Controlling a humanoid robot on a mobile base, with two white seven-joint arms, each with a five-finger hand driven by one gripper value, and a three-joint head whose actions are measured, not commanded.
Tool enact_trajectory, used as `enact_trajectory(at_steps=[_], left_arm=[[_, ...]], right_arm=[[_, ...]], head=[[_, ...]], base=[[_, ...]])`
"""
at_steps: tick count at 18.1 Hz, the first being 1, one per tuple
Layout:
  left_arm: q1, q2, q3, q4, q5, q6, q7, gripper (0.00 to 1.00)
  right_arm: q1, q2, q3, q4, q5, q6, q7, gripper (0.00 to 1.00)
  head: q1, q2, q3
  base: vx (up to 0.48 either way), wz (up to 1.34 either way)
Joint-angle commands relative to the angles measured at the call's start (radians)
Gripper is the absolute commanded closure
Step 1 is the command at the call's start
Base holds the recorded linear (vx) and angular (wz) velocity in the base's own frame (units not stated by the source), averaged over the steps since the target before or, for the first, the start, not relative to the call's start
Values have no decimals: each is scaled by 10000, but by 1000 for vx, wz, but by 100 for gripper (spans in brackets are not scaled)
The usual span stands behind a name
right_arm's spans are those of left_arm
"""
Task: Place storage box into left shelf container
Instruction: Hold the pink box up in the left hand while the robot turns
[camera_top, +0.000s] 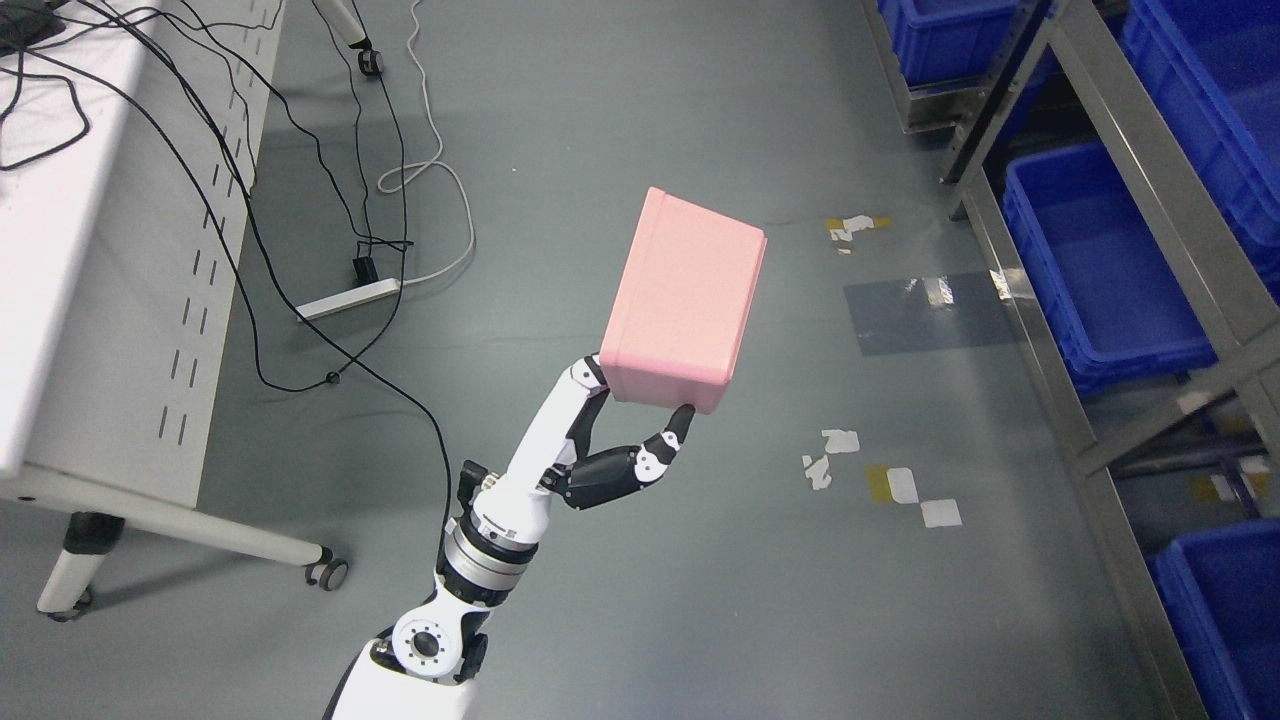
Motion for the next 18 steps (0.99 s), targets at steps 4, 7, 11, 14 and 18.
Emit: enact_trajectory(at_steps=[4, 7, 11, 14, 18], left_arm=[[55, 174, 193, -109, 0, 77, -1, 93], [117, 174, 163, -93, 0, 77, -1, 93], [194, 174, 117, -93, 0, 93, -16, 93], [240, 174, 117, -93, 0, 93, -1, 93], [240, 174, 117, -93, 0, 108, -1, 93]], right_arm=[[-46, -175, 0, -174, -215, 75, 1, 0], [-30, -175, 0, -174, -215, 60, 2, 0], [-30, -175, 0, -174, -215, 60, -14, 0], [-46, -175, 0, -174, -215, 75, -14, 0], [-46, -175, 0, -174, -215, 75, 1, 0]], head=[[0, 0, 0], [0, 0, 0], [0, 0, 0], [0, 0, 0], [0, 0, 0]], base=[[440, 180], [450, 190], [447, 218], [422, 193], [393, -38]])
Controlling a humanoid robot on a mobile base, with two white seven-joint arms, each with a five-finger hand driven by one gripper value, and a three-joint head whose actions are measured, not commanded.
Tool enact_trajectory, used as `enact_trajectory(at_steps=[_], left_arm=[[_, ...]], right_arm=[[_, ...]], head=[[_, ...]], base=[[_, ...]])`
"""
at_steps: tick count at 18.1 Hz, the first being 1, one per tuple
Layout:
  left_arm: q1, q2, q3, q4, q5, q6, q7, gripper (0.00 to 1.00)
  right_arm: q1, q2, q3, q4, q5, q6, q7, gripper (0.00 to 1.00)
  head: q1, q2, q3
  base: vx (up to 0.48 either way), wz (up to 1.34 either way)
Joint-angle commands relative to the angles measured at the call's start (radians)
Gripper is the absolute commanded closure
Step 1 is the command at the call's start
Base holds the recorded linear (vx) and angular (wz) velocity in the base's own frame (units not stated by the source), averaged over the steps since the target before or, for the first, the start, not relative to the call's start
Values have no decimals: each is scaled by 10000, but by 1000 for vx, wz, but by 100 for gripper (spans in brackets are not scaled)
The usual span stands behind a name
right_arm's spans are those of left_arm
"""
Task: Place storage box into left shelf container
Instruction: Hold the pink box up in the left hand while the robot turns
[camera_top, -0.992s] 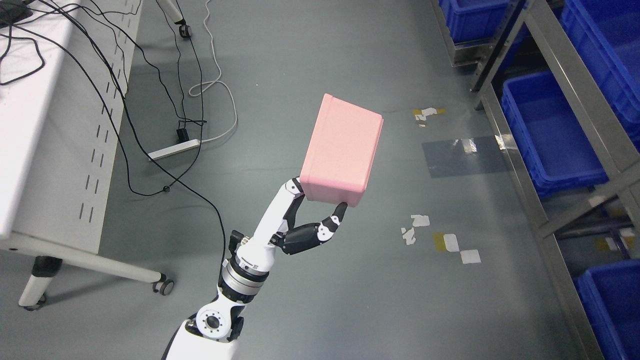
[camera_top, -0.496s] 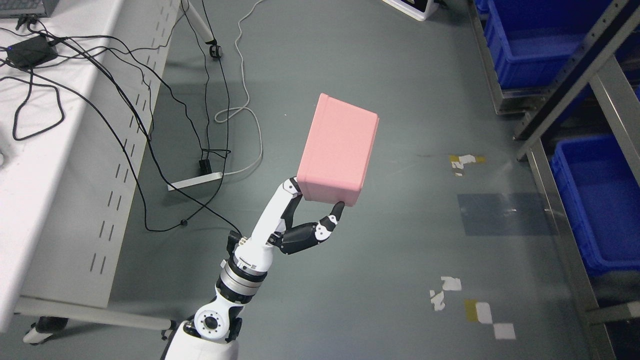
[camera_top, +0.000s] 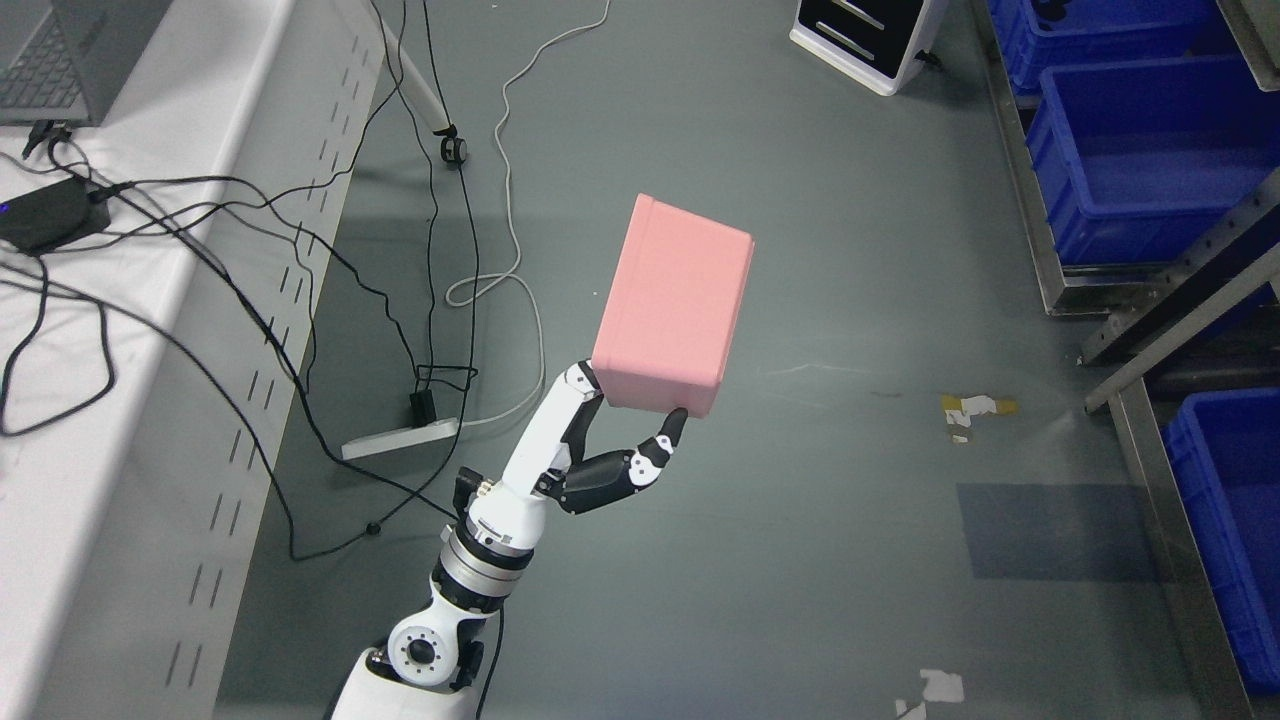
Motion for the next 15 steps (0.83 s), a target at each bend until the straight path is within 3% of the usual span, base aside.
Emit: enact_trajectory(at_steps=[1, 7, 15], left_arm=[[53, 174, 3, -15, 0, 19, 10, 93], [252, 174, -195, 0, -77, 34, -112, 93], [604, 174, -624, 31, -123, 80, -435, 92]], right_arm=[[-45, -175, 0, -174, -215, 5, 24, 0], [-30, -175, 0, -174, -215, -10, 24, 0], [-30, -175, 0, -174, -215, 5, 9, 0]], head=[[0, 0, 0], [0, 0, 0], [0, 0, 0]], base=[[342, -200], [369, -633], [341, -1095]])
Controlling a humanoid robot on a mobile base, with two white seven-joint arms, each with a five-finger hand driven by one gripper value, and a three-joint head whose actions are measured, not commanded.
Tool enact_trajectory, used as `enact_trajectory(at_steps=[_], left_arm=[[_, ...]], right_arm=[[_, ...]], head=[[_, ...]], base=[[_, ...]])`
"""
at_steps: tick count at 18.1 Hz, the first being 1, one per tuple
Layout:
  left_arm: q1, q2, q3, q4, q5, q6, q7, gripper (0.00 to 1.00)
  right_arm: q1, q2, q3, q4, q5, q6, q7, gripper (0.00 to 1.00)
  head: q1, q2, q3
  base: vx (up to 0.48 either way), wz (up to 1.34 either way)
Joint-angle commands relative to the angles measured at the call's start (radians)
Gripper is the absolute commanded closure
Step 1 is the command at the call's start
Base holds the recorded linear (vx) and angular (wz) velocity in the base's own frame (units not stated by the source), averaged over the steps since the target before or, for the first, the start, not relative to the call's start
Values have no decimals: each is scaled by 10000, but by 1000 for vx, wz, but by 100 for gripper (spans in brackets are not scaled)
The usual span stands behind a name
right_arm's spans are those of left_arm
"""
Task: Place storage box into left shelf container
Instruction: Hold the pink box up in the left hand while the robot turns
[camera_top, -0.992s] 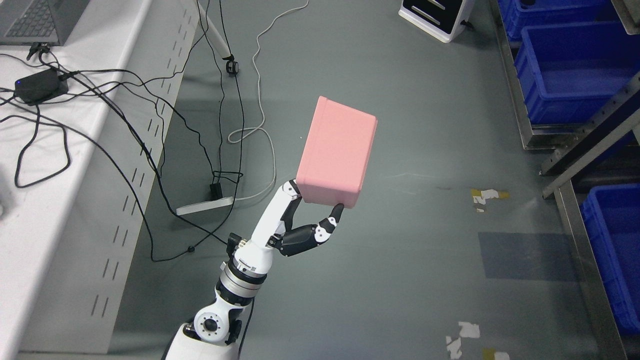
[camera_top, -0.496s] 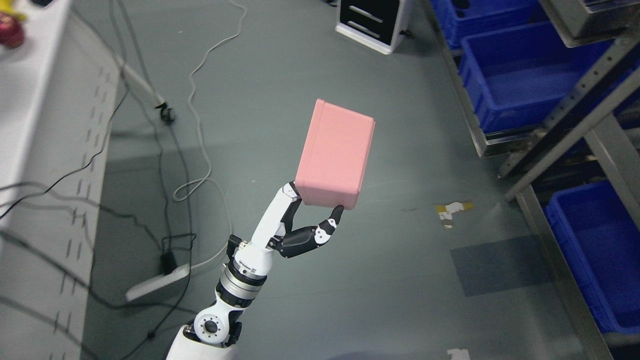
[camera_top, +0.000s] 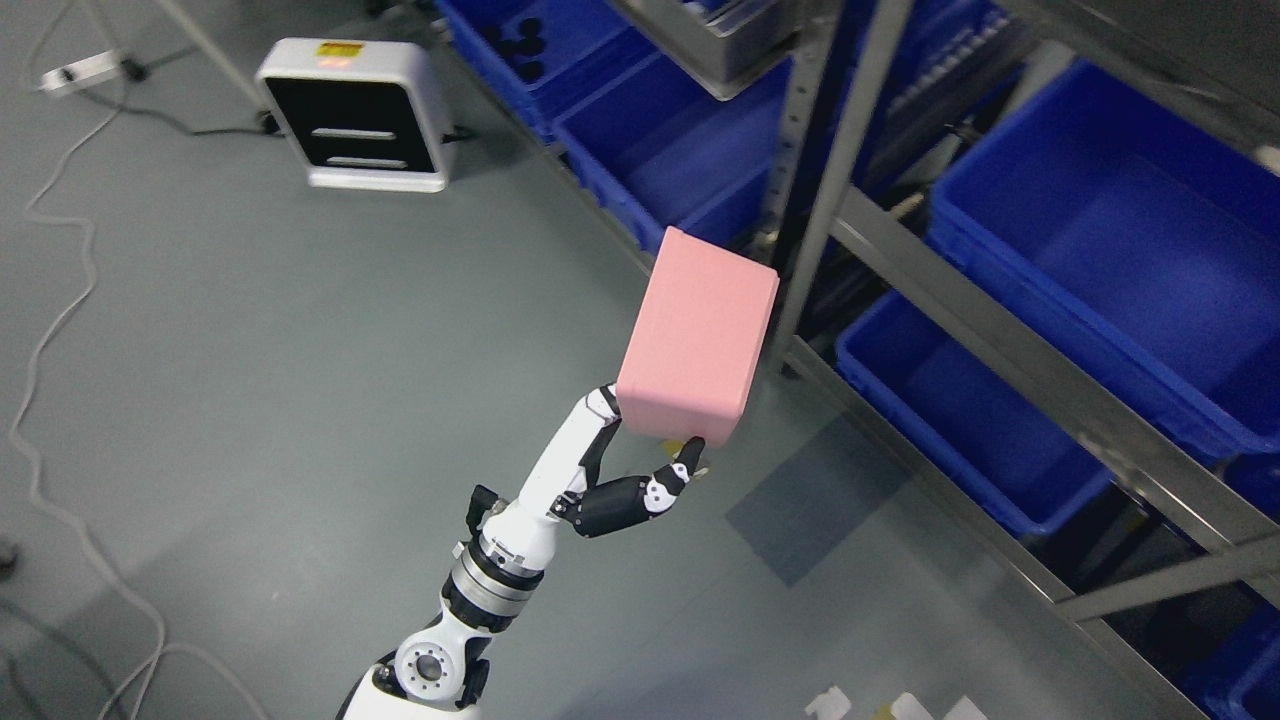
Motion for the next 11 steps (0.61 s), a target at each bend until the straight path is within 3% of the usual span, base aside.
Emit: enact_trajectory(at_steps=[1, 7, 11], left_arm=[[374, 174, -513, 42, -129, 7, -89, 92], [574, 174, -714, 88, -330, 466, -289, 91], [559, 174, -10, 134, -330, 1020, -273, 91]], right_arm=[[-31, -175, 1, -174, -215, -39, -17, 0], [-31, -175, 1, -174, -215, -39, -17, 0], [-47, -175, 1, -174, -215, -39, -1, 0]], head=[[0, 0, 0], [0, 0, 0], [0, 0, 0]], base=[[255, -1070], [204, -984], [147, -769]])
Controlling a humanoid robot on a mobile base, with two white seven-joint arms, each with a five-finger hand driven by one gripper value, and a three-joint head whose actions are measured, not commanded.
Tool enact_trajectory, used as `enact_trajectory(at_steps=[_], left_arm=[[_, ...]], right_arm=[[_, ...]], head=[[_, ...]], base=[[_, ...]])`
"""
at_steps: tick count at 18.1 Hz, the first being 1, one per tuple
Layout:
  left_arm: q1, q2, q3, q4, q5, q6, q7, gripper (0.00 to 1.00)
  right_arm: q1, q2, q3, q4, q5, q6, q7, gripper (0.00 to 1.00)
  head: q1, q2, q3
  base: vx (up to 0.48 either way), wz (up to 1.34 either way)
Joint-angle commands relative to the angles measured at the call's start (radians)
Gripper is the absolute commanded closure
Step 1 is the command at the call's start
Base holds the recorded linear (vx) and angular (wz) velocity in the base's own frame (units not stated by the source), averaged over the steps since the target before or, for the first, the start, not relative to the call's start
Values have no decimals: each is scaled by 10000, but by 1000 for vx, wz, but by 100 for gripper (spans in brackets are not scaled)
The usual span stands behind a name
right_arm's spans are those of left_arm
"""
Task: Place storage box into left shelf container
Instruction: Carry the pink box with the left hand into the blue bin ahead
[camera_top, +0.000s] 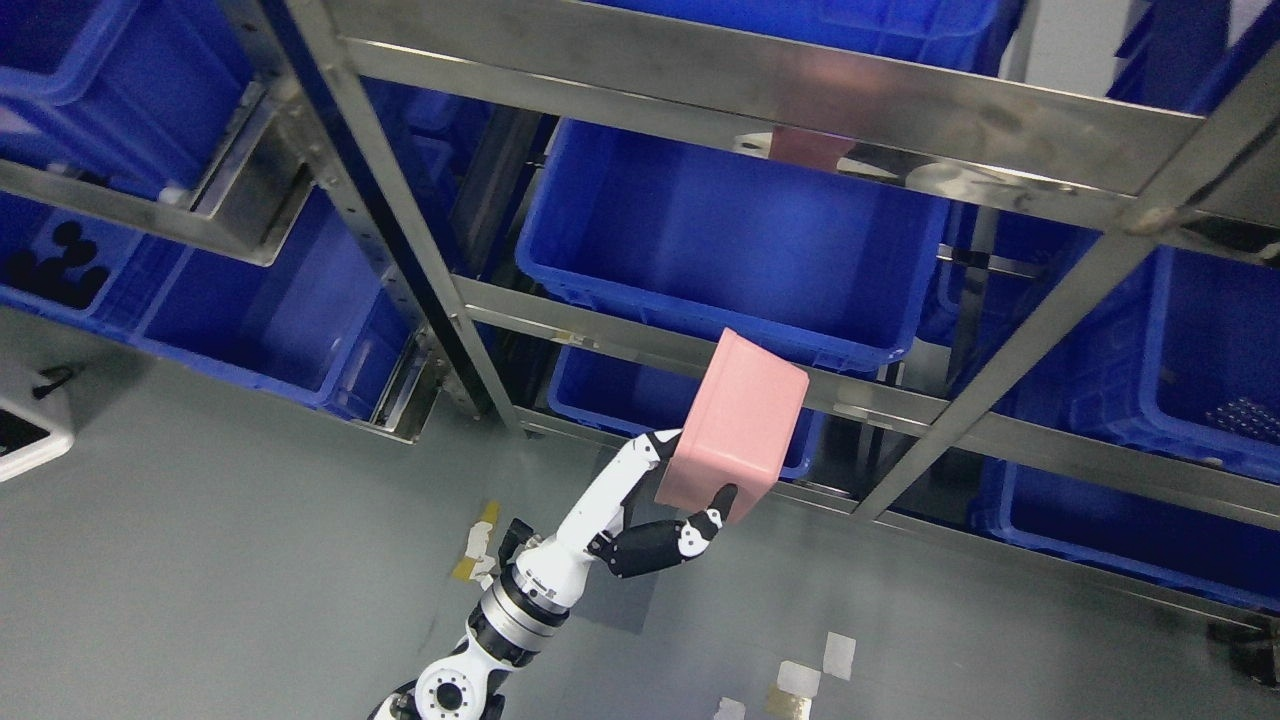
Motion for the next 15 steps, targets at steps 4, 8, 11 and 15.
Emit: enact_trajectory(at_steps=[4, 8, 11, 15], left_arm=[[68, 175, 1417, 81, 59, 792, 16, 92], [-344, 175, 2262, 234, 59, 1605, 16, 92], [-926, 175, 2646, 815, 59, 2281, 16, 92], [-2321, 175, 2862, 2149, 120, 2603, 32, 92]], right_arm=[[-49, -175, 1, -175, -215, -3, -2, 0], [-34, -175, 1, -175, -215, -18, -2, 0], [-49, -175, 1, -175, -215, -18, -2, 0], [-34, -175, 1, -175, -215, -18, -1, 0]], head=[[0, -2, 0], [0, -2, 0], [0, -2, 0], [0, -2, 0]], base=[[110, -423], [72, -265], [38, -121], [-2, 8]])
